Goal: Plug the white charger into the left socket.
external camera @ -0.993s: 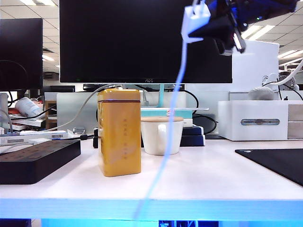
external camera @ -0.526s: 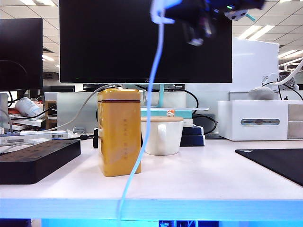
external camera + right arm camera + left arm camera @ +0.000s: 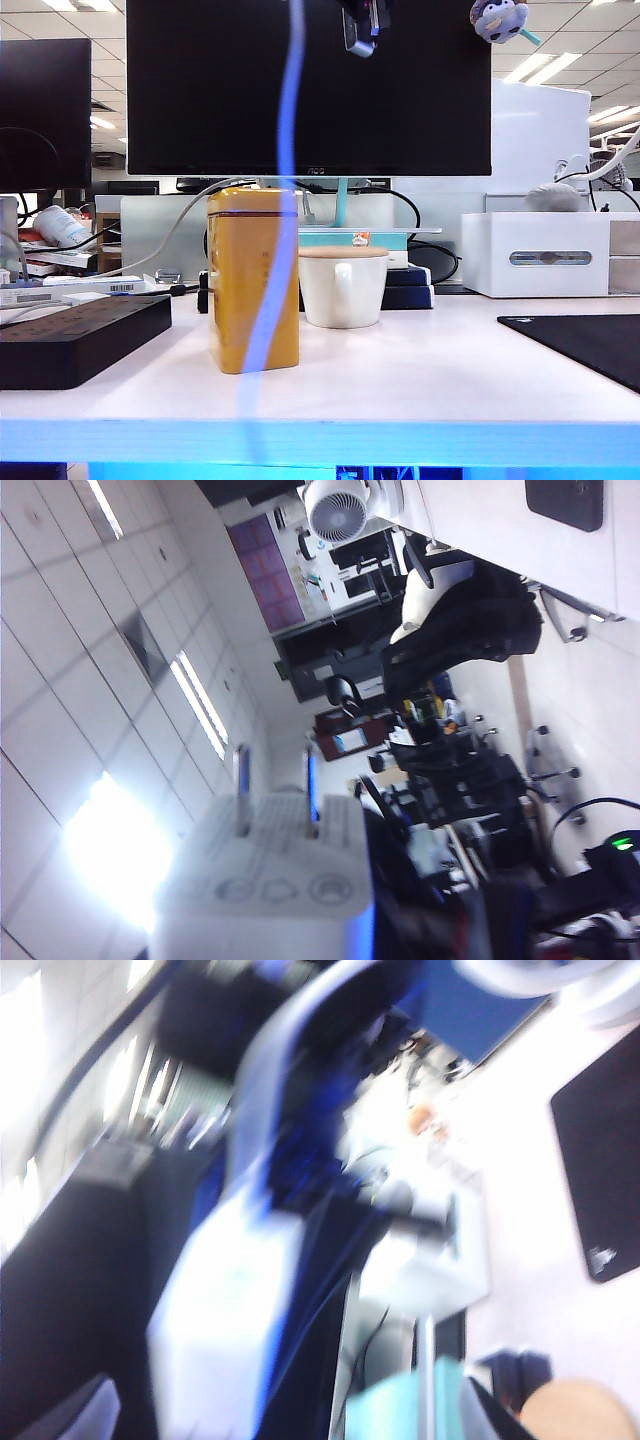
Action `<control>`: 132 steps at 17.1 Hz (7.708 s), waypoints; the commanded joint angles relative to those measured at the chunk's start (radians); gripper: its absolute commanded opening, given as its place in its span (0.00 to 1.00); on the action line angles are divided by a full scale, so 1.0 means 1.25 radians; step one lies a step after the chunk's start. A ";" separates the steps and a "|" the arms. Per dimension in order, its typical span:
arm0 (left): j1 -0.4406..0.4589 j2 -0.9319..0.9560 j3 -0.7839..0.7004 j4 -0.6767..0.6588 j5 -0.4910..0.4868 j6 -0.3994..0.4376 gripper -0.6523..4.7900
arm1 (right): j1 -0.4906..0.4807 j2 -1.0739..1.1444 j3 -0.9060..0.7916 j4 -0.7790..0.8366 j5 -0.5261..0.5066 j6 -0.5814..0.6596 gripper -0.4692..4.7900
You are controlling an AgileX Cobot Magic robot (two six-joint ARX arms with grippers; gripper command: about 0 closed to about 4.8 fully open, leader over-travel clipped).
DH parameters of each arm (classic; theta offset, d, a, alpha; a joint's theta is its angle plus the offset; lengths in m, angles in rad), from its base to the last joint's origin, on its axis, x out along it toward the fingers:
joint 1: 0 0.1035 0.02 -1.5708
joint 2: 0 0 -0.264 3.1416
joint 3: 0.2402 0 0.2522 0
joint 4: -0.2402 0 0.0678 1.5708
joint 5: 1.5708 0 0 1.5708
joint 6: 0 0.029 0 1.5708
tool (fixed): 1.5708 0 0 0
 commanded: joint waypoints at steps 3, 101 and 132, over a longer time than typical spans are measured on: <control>-0.036 0.004 0.003 0.044 -0.103 0.106 0.98 | 0.027 -0.006 0.005 0.009 -0.004 0.018 0.37; 0.447 0.256 0.004 -0.142 0.707 -0.604 0.26 | 0.230 0.145 0.003 0.064 0.171 -1.307 0.78; 0.424 0.256 0.004 -0.139 0.650 -0.603 0.73 | 0.296 0.146 0.003 -0.067 0.290 -1.411 0.31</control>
